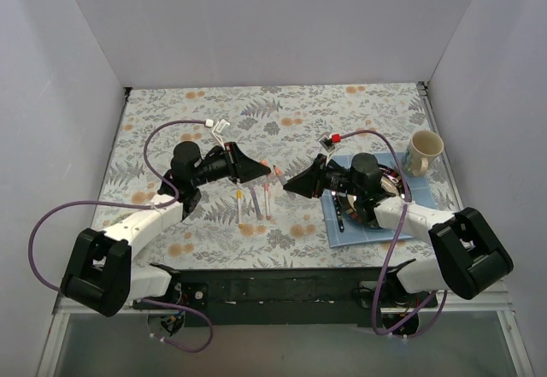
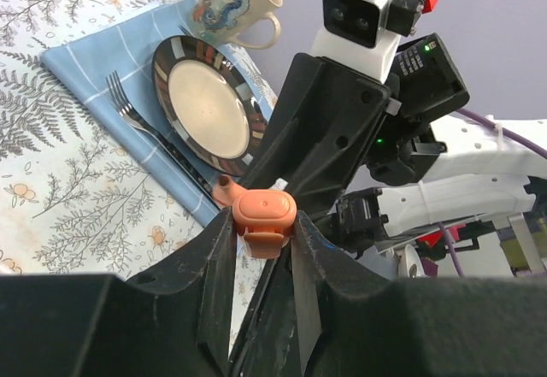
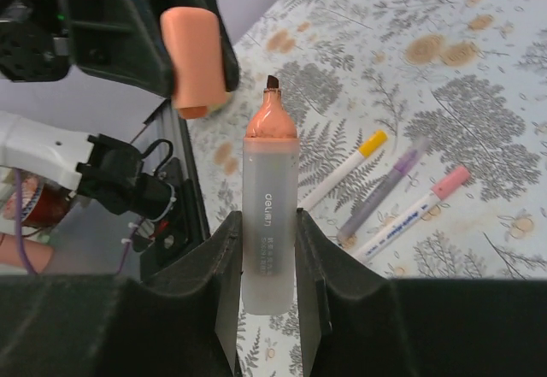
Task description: Insert the pens into the pen caps
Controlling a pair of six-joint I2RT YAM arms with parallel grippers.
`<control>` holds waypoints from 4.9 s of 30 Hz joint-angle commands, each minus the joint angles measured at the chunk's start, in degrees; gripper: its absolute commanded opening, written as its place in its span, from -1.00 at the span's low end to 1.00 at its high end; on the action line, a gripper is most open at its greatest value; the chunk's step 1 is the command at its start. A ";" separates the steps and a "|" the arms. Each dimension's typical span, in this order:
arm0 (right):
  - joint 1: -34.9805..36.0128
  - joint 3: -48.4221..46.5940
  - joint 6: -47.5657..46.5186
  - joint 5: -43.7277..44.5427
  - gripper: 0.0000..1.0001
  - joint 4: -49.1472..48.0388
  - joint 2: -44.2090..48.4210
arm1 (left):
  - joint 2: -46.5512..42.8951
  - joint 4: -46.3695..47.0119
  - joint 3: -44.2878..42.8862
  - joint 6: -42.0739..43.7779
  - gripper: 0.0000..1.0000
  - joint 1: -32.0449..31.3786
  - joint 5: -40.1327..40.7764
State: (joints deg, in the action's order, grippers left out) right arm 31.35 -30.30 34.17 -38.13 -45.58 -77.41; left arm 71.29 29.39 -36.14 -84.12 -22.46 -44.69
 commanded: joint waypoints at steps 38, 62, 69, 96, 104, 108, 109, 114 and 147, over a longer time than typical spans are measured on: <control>0.81 1.48 14.78 -6.43 -0.97 -20.42 0.85 | 2.80 13.42 -3.76 -6.15 -1.00 1.28 -7.61; 1.96 -2.21 18.03 -3.44 -0.97 -24.12 -2.39 | 10.45 41.45 5.03 -21.44 -0.46 0.84 -13.67; 1.96 -3.18 18.82 -2.39 -0.97 -25.26 -3.89 | 10.80 41.11 4.85 -20.04 -0.17 0.31 -14.03; 3.63 -3.36 18.74 -2.30 -0.97 -25.87 -4.60 | 6.50 36.01 3.80 -14.76 -0.18 -2.24 -7.34; 3.80 -4.50 18.30 -3.18 -0.52 -22.81 -3.54 | 5.53 32.41 2.57 -12.92 -1.00 -3.03 -8.22; 3.80 -4.50 12.35 -3.53 -0.02 -14.66 -1.17 | 3.61 27.49 1.43 -10.37 -1.00 -3.03 -7.88; 3.98 -4.50 10.75 -3.18 0.02 -12.27 0.22 | 3.16 26.09 1.08 -8.80 -1.00 -3.03 -7.44; 5.12 -7.30 -0.85 4.36 0.15 5.39 5.24 | 0.44 17.20 0.02 -4.31 -1.00 -3.03 -4.98; 26.57 -21.20 -23.98 49.03 -0.97 35.92 6.56 | -6.24 0.31 -3.33 1.77 -0.27 -4.79 2.95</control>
State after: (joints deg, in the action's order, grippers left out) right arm 57.54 -51.03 10.70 8.67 -5.80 -72.90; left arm 68.23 28.82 -37.98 -82.91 -27.03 -40.51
